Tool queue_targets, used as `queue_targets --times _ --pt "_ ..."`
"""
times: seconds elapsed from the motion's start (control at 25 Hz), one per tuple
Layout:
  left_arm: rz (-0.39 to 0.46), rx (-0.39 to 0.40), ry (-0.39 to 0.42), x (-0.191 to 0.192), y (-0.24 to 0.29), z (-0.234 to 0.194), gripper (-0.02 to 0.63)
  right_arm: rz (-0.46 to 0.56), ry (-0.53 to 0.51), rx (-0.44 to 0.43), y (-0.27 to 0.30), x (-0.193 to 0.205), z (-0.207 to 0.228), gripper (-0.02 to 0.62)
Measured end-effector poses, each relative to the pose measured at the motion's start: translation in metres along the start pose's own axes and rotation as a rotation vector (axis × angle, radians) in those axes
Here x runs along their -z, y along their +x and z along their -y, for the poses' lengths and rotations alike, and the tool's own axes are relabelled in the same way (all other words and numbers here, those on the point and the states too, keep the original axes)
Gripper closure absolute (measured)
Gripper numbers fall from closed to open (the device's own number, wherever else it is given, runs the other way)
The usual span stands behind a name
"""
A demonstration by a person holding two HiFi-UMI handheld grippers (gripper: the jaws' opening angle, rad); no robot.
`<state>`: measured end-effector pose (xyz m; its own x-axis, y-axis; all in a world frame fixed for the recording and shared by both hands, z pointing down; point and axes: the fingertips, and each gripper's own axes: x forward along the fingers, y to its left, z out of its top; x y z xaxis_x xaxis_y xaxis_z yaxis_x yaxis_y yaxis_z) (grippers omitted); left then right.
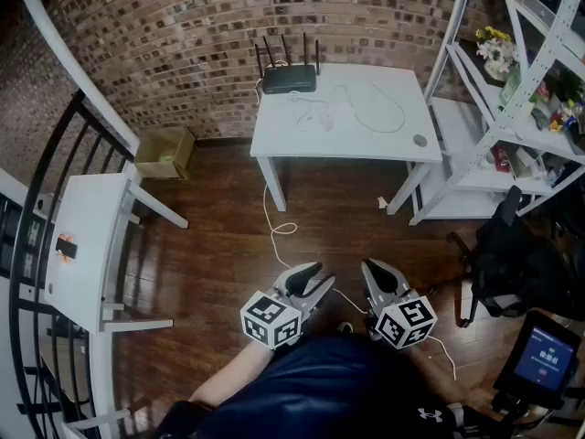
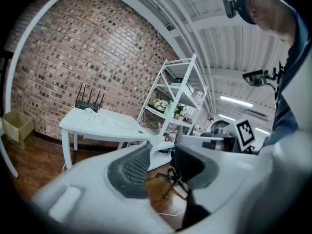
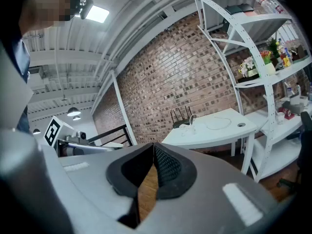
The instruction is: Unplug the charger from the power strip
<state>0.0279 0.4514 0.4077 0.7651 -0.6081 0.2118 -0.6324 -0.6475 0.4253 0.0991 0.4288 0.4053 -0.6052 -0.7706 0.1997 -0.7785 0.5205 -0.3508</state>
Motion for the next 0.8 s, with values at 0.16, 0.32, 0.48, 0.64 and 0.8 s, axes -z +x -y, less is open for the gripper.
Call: queue_targets --times 0.16,0.32,0.48,0.64,0.8 --pt "-0.007 -0.006 0.016 0.002 0.018 0.015 0.447 0.004 0.009 -0.009 -0.011 -0.003 0.018 0.583" --pt "0.004 -0.045 0.022 0.002 0.033 0.024 0.448 0.014 0.011 -0.033 -0.019 -0.008 0.036 0.583" --pt "-0.005 -0.068 0.032 0.006 0.044 0.033 0.451 0.018 0.037 -0.057 -0.024 -0.009 0.05 0.583" --pt "-0.015 -0.093 0.033 0.006 0.048 0.03 0.451 0.014 0.059 -0.069 -0.02 -0.007 0.058 0.584" --pt "-0.03 -0.095 0.032 -0.001 0.057 0.018 0.453 0.018 0.067 -0.054 -0.009 -0.011 0.068 0.584"
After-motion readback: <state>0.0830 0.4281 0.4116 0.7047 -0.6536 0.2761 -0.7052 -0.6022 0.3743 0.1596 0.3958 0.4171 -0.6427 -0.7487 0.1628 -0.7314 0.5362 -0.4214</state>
